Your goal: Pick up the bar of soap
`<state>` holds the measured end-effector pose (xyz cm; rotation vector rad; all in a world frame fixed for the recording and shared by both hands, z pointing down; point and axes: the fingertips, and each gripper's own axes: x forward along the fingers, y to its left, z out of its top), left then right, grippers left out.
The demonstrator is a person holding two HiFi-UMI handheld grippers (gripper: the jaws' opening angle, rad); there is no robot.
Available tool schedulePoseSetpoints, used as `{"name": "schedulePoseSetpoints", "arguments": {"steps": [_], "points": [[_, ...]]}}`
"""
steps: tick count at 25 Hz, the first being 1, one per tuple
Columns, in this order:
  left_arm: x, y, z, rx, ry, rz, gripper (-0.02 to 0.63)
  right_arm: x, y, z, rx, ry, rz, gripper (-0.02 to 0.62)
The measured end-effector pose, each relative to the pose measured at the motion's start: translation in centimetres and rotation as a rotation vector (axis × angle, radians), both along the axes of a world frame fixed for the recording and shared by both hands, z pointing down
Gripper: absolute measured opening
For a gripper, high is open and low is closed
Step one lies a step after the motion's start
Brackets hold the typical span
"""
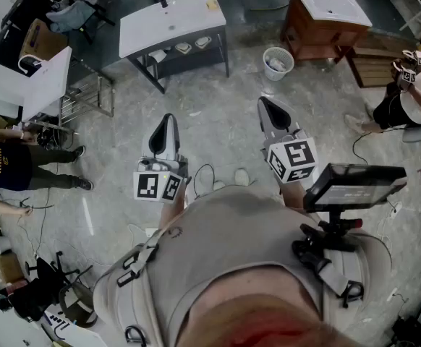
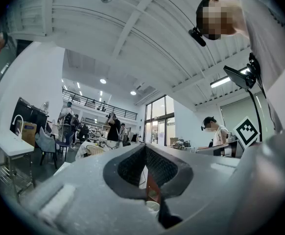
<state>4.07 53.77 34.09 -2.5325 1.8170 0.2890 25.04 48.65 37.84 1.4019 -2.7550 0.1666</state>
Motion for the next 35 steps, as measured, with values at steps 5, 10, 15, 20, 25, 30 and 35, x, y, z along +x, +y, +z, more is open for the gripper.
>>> {"name": "schedulePoseSetpoints", "arguments": {"steps": [5, 10, 15, 20, 25, 30, 35], "points": [[1.9, 0.8, 0.7, 0.006, -0.023, 0.010, -0.002, -0.9, 0.7, 1.0, 0.020, 0.000, -0.069, 0.003], [2.4, 1.7, 0.4, 0.027, -0.018, -0.026, -0.002, -1.8, 0.5, 1.4, 0.018, -0.008, -0.129, 0.003], [3.4, 0.5, -0.8, 0.016, -0.029, -0.074, -0.002, -2.4, -2.3, 2.5, -0.067, 0.016, -0.226, 0.003], [3.2, -1.5, -1.3, 0.004, -0.050, -0.126, -0.002, -1.8, -5.7, 3.4, -0.104, -0.020, -0.217, 0.005], [1.5, -1.1, -1.0, 0.015, -0.051, -0.148, -0.002, -2.9, -6.0, 3.6, -0.087, -0.021, -0.182, 0.011], [2.0, -5.4, -0.7, 0.021, -0.054, -0.129, -0.001, -2.2, -10.0, 3.4, -0.070, -0.029, -0.157, 0.005], [1.7, -8.7, -0.4, 0.031, -0.040, -0.089, -0.002, -2.3, -12.8, 3.8, -0.072, -0.021, -0.125, 0.003]]}}
